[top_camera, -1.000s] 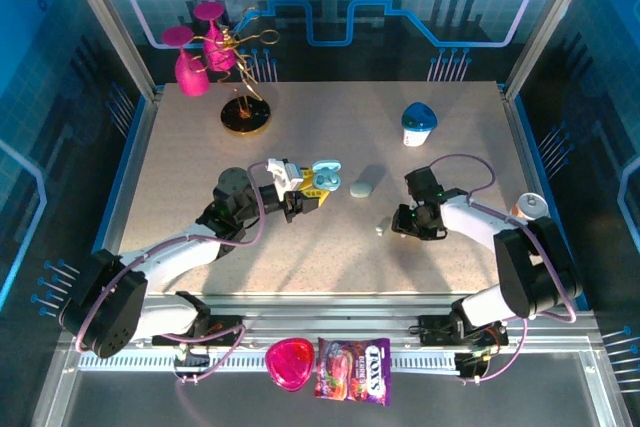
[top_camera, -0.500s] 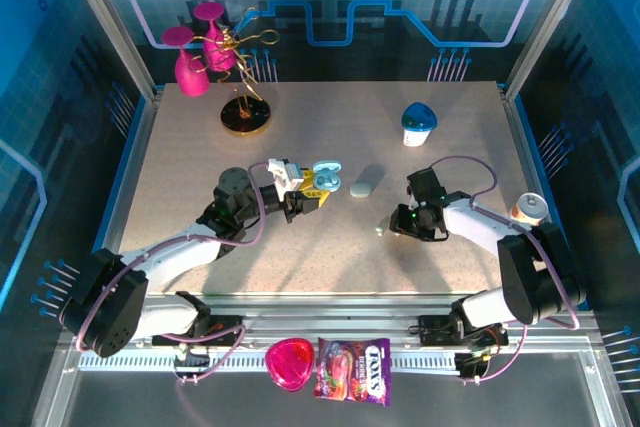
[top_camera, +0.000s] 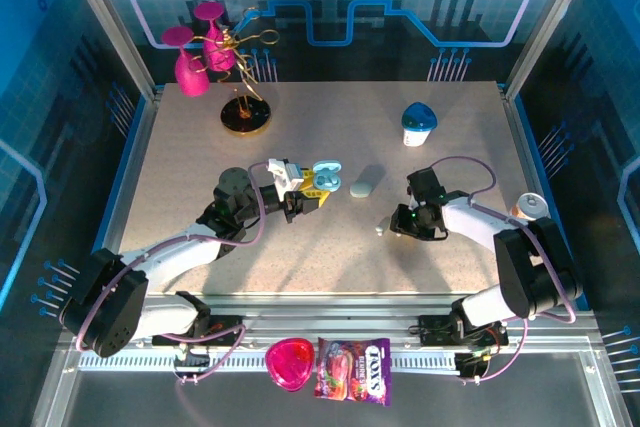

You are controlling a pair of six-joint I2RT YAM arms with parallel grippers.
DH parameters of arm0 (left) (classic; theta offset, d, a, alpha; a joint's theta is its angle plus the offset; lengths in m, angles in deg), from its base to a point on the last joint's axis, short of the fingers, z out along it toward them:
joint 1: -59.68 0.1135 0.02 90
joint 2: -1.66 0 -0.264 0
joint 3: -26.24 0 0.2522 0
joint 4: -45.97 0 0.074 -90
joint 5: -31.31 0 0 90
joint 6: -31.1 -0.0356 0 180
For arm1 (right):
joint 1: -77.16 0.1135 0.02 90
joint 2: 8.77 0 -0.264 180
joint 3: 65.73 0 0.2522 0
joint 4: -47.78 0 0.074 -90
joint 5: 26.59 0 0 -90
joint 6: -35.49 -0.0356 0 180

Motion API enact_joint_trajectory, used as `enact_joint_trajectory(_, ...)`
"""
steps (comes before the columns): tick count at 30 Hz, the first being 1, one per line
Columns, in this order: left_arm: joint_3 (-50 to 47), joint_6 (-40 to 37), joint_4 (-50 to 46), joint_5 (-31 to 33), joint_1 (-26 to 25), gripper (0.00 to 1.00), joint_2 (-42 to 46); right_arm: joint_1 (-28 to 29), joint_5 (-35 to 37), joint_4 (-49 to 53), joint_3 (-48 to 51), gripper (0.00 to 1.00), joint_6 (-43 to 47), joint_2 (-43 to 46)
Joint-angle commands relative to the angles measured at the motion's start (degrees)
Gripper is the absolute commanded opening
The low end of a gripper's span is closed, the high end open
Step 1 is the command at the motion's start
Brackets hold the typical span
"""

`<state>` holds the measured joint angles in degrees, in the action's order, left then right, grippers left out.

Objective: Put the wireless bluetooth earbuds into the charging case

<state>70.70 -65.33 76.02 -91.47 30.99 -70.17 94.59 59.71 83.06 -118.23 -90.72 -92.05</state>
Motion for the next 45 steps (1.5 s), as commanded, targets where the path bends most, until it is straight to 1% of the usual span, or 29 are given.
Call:
enact_joint_trajectory(1, 0.59, -0.9, 1.17, -0.74, -0.47, 0.32, 0.73, -0.65, -1.12, 1.06, -1.05, 0.29, 0.3, -0.96)
enact_joint_trajectory(6, 0.5, -0.94, 1.14, -0.8, -0.46, 0.32, 0.82, -0.69, -0.7, 1.66, -1.25, 0.2, 0.52, -1.0)
enact_joint_trajectory(9, 0.5, -0.93, 1.19, -0.8, -0.42, 0.32, 0.79, -0.68, -0.51, 1.94, -1.31, 0.17, 0.69, -0.85)
enact_joint_trajectory(14, 0.33, -0.95, 1.35, -0.55, -0.46, 0.32, 0.42, -0.34, 0.11, 2.98, -1.47, 0.17, 1.43, 1.06)
enact_joint_trajectory(17, 0.29, -1.06, 1.64, -0.24, -0.49, 0.32, -0.14, 0.9, 2.54, 5.86, -2.81, 0.18, 2.51, 3.78)
enact_joint_trajectory(22, 0.74, -1.55, 2.15, 0.42, -0.48, 0.32, -2.0, 4.87, 8.93, 13.28, -7.84, 0.18, 2.93, 8.88)
enact_joint_trajectory(26, 0.99, -1.65, 3.61, 1.44, -0.58, 0.32, -4.11, 10.0, 14.15, 19.29, -14.91, 0.18, 2.72, 11.95)
enact_joint_trajectory(30, 1.46, -1.66, 5.07, 1.46, -0.65, 0.32, -6.26, 15.02, 18.81, 24.75, -23.22, 0.19, 3.03, 12.83)
enact_joint_trajectory(33, 2.08, -1.39, 5.45, 2.24, -0.81, 0.32, -7.75, 18.76, 20.96, 27.08, -29.37, 0.19, 3.42, 12.55)
enact_joint_trajectory(39, 3.44, -1.17, 5.06, 2.91, -1.34, 0.32, -9.53, 26.48, 23.67, 26.68, -39.97, 0.19, 4.59, 9.24)
enact_joint_trajectory(42, 3.97, -0.95, 5.08, 3.07, -1.76, 0.32, -9.82, 28.58, 23.48, 24.91, -43.5, 0.19, 5.26, 6.49)
enact_joint_trajectory(45, 4.26, -0.73, 5.07, 2.97, -1.87, 0.32, -9.69, 29.41, 20.86, 22.22, -45.45, 0.19, 5.6, 4.0)
